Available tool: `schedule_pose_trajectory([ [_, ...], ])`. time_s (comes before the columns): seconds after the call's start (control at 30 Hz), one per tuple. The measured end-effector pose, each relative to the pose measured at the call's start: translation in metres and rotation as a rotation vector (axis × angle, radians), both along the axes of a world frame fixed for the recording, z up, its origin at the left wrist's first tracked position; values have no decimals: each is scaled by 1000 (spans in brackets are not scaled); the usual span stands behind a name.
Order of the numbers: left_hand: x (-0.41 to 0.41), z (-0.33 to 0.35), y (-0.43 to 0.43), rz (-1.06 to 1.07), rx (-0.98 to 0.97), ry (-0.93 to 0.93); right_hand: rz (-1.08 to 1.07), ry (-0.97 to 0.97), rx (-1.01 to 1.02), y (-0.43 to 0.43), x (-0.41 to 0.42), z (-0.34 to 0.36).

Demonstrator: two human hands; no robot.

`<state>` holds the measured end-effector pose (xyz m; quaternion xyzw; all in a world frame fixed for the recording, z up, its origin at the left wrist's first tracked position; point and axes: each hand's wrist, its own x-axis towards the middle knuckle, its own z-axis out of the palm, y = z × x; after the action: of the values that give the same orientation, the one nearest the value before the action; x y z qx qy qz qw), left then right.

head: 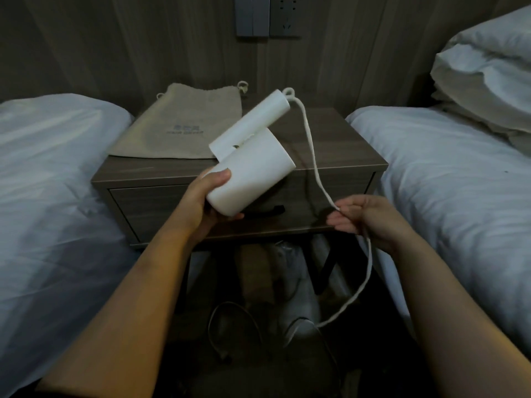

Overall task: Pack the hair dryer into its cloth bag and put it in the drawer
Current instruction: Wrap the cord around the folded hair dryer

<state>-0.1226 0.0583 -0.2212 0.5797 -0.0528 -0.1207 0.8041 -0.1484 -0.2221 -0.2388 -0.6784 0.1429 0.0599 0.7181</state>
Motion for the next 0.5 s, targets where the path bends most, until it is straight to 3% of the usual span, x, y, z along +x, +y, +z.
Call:
schedule_pose_trajectory([
  [0.03, 0, 0, 1, -1, -10, 7, 36, 71, 51, -1, -3, 3],
  [0.1, 0, 1, 1, -24, 32, -5, 112, 189, -71, 0, -7, 7],
  [0.17, 1, 3, -2, -54, 134, -23, 87, 104, -225, 4, -6, 7],
  [0.3, 0, 2, -14, -55, 290, -57, 114, -190, 96, 10, -4, 15],
  [0.4, -3, 0, -20, -97, 349, -82, 122, -262, -135, 14, -4, 14],
  [0.5, -7, -1, -24, -162, 290, -26, -77, -394, -418, 25, -4, 11],
])
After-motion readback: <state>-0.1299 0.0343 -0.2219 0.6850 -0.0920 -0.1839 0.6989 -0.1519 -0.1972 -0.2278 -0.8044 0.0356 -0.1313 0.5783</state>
